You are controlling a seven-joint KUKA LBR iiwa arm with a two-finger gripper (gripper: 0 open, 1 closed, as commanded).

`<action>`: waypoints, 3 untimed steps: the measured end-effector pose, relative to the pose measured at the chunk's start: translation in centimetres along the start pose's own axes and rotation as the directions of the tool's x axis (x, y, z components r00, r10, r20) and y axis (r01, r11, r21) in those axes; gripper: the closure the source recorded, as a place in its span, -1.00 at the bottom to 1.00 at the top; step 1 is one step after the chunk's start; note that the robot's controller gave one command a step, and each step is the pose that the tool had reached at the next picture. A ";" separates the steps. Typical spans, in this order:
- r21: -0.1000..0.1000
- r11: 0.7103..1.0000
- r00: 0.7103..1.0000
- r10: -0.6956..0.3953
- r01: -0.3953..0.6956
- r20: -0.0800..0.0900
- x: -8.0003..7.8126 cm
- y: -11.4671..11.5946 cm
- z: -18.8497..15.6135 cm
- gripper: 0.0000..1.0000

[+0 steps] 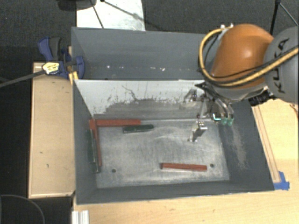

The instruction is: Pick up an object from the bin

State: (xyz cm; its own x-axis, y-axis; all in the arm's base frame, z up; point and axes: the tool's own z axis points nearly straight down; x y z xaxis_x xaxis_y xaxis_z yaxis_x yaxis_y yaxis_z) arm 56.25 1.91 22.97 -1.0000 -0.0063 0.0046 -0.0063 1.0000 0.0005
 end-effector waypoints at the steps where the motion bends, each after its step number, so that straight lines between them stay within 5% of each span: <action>1: 0.000 1.000 1.000 0.001 -0.001 0.008 -0.1 0.0 -0.4 -1.00; 3: 0.000 1.000 1.000 0.002 -0.002 0.009 3.1 0.4 8.7 -1.00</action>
Offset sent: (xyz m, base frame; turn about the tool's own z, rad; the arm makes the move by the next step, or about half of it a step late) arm -0.0461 -0.0177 -0.1521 -0.1947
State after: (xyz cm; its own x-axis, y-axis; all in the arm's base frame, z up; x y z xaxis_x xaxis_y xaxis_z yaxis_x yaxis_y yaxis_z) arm 53.12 2.32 14.29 -1.0000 -0.0046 -0.0043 -0.0046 1.0000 0.0006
